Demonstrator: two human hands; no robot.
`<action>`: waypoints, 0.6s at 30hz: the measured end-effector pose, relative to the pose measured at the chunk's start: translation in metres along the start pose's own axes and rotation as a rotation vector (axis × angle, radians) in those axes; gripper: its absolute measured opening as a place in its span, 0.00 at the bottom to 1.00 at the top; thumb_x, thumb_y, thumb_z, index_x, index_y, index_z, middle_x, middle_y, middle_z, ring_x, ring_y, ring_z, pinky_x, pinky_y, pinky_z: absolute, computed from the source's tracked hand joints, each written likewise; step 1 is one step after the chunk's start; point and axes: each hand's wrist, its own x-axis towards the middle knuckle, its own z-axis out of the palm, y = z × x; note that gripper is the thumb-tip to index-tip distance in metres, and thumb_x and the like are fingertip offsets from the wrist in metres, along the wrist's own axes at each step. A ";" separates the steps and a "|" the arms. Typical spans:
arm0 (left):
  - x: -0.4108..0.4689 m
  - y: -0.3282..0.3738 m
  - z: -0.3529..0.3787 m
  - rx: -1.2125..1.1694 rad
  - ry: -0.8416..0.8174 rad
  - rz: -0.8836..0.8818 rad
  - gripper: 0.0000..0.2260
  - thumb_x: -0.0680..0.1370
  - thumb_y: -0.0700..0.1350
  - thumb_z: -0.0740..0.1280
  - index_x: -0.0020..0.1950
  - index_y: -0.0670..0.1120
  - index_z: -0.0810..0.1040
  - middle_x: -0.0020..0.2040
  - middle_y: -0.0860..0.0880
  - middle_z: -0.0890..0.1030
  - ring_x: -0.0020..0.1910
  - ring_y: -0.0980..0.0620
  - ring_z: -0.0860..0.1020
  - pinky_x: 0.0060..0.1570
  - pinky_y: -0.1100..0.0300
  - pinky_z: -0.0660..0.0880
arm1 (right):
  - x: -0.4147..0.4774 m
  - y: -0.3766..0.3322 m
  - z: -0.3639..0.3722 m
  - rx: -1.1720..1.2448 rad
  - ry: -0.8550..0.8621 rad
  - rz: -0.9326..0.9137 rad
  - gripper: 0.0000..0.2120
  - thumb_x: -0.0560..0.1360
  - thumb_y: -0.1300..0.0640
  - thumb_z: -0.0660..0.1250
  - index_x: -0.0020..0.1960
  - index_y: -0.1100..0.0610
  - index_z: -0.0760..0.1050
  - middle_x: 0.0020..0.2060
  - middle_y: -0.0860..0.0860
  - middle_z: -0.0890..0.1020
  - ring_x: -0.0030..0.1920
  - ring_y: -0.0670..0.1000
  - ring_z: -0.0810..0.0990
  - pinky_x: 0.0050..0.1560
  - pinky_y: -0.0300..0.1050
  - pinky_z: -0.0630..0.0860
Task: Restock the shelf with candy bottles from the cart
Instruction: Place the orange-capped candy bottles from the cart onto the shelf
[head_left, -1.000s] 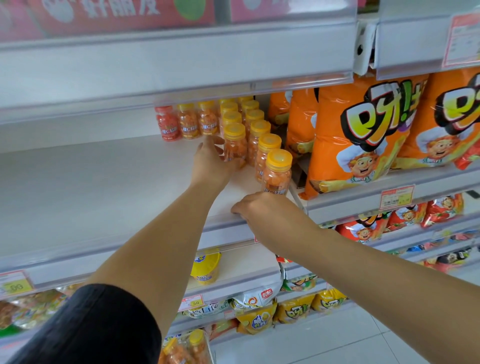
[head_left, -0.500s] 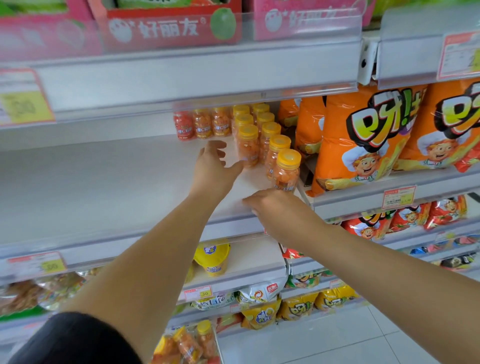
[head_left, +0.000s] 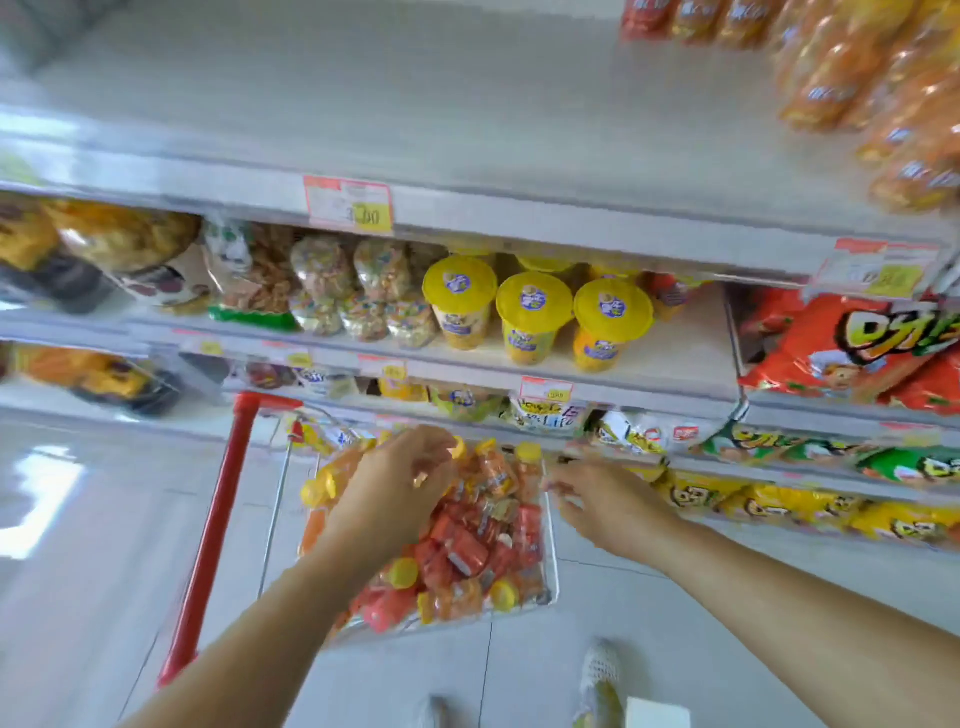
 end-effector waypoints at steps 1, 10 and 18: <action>-0.005 -0.026 0.006 0.031 -0.012 -0.051 0.09 0.77 0.46 0.68 0.52 0.60 0.76 0.45 0.60 0.81 0.43 0.63 0.80 0.45 0.63 0.75 | 0.008 -0.001 0.018 0.015 -0.066 0.028 0.07 0.78 0.52 0.63 0.54 0.45 0.78 0.48 0.44 0.81 0.50 0.49 0.80 0.49 0.49 0.78; -0.035 -0.155 0.036 0.299 -0.058 -0.284 0.16 0.78 0.47 0.67 0.66 0.53 0.76 0.67 0.52 0.71 0.64 0.48 0.73 0.58 0.51 0.75 | 0.090 -0.047 0.099 0.089 -0.181 0.074 0.29 0.78 0.50 0.68 0.76 0.49 0.62 0.73 0.51 0.67 0.48 0.44 0.76 0.52 0.46 0.74; -0.040 -0.210 0.026 0.360 0.007 -0.367 0.17 0.78 0.47 0.67 0.67 0.53 0.74 0.67 0.51 0.72 0.63 0.46 0.73 0.60 0.49 0.73 | 0.143 -0.090 0.139 0.248 -0.033 0.231 0.27 0.78 0.50 0.68 0.74 0.51 0.63 0.63 0.54 0.77 0.56 0.56 0.78 0.56 0.52 0.77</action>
